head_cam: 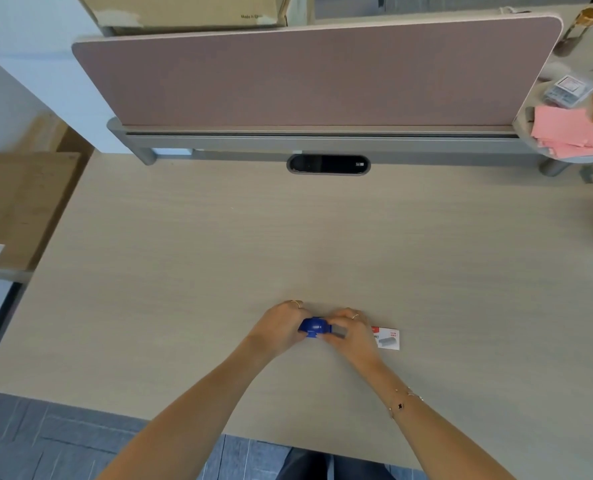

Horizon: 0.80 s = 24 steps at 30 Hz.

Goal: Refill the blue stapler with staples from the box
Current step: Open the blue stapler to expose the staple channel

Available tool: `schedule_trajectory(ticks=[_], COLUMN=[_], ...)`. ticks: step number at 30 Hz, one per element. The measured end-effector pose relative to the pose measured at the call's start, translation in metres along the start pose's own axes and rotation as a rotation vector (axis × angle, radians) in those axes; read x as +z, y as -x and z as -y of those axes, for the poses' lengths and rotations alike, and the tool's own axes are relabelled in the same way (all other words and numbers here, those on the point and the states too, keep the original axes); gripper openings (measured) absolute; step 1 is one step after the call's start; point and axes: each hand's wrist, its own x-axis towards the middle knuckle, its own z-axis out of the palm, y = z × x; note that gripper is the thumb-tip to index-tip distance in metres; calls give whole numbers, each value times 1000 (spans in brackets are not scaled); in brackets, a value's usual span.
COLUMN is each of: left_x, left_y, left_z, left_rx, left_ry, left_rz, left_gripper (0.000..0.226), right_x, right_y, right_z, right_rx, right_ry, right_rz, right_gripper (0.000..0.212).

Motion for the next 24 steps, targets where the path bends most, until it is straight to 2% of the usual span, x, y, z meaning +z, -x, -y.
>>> schedule_trajectory(ticks=[4,9,18,24], left_x=[-1,-3,-24,-40], left_y=[2,3,17,31], left_z=[0,-1,14,34], left_rx=[2,2,90,85], left_ry=[11,9,31,50], left_rz=[0,3,31,20], left_gripper=[7,10,29,28], right_x=[6,7,1,2], right_y=[-1,0,5,5], right_z=[-1,0,12,17], right_rx=[-17,-36,-234,-253], right_ry=[21,52,385,620], right_rz=[-18,-46,-60,-17], right_gripper=[28,18,19,20])
